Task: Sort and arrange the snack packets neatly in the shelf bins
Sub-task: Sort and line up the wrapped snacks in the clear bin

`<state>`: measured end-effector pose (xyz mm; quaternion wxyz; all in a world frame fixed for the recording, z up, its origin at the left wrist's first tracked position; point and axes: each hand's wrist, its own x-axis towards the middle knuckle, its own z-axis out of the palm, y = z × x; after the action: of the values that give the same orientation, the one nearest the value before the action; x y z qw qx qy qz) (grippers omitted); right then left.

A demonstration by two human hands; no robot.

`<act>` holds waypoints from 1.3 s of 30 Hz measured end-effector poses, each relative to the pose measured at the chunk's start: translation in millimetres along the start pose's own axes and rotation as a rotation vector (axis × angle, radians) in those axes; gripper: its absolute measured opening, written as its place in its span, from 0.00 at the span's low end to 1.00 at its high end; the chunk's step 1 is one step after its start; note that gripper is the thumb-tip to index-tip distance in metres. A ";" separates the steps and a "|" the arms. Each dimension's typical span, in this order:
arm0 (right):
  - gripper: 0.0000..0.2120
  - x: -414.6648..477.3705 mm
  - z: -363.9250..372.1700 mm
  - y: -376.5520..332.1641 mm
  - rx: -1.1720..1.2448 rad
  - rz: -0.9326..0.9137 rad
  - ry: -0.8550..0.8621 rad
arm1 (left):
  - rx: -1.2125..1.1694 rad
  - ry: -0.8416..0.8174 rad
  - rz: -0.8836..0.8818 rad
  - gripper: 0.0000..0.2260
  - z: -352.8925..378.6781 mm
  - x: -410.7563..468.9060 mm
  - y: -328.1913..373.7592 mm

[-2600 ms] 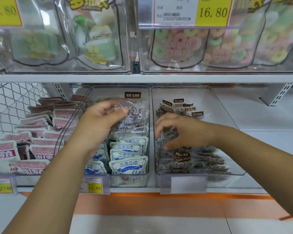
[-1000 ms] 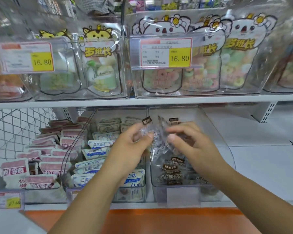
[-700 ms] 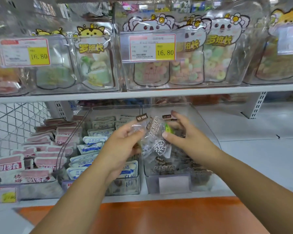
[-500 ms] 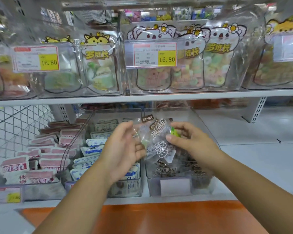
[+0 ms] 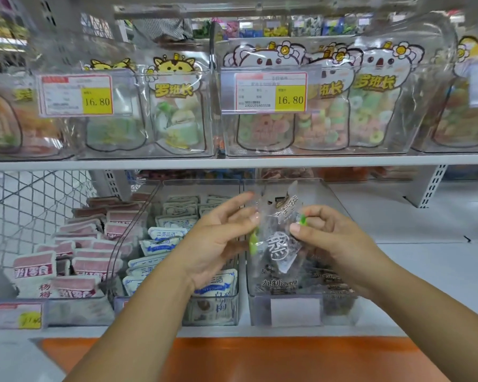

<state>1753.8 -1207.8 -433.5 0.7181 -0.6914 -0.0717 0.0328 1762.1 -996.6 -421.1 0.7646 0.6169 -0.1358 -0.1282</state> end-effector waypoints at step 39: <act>0.27 120.5 -4.3 11.1 -0.661 0.069 -0.024 | 1.200 0.137 0.148 0.25 -47.1 24.7 -27.5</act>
<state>1874.1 -1194.0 -437.8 0.4524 -0.8886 -0.0634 0.0401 1801.5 -968.5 -456.3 0.2971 0.9360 -0.1772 0.0643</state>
